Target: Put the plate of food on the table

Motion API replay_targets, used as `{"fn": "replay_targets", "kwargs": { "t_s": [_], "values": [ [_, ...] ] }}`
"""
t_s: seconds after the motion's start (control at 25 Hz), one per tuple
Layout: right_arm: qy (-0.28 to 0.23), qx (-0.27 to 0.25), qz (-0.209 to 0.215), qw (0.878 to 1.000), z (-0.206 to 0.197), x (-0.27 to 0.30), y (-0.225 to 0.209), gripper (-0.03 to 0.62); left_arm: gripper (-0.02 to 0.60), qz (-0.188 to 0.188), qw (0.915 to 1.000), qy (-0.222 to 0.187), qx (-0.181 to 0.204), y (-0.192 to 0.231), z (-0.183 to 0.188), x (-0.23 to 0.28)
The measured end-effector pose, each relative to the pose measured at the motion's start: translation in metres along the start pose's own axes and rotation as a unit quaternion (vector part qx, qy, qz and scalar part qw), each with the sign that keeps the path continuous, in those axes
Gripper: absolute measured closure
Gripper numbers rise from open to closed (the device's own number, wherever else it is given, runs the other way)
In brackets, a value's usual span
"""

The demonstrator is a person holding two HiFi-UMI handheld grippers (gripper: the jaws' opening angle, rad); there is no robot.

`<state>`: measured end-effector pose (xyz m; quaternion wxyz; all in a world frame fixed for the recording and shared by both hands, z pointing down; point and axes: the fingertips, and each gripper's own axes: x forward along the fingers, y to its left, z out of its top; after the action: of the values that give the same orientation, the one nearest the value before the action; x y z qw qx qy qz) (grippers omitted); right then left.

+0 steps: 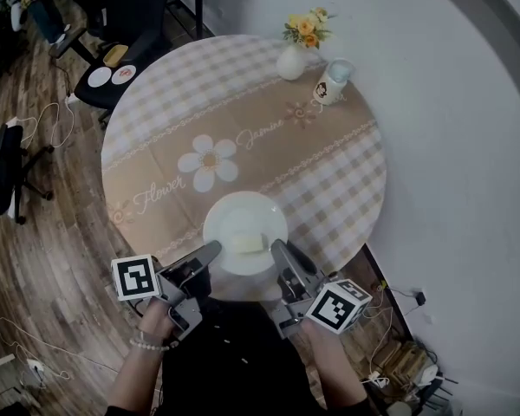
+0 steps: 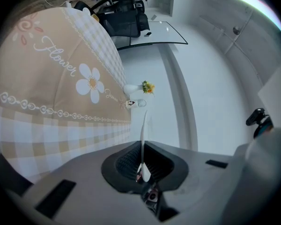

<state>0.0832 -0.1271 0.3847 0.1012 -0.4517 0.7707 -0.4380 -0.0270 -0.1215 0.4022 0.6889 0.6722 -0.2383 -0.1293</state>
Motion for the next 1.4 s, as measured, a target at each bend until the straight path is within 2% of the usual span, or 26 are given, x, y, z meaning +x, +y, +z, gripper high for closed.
{"fn": "replay_targets", "kwargs": {
  "t_s": [0.52,1.4],
  "values": [
    [0.022,0.015,-0.005,1.0,0.001,0.007,-0.029,0.554,0.574,0.027,0.9996,0.001,0.002,0.016,0.001,0.02],
    [0.06,0.047,-0.044,0.996,-0.026,0.04,-0.094,0.557,0.574,0.059,0.9977,0.01,-0.032,0.079,0.017,0.048]
  ]
}}
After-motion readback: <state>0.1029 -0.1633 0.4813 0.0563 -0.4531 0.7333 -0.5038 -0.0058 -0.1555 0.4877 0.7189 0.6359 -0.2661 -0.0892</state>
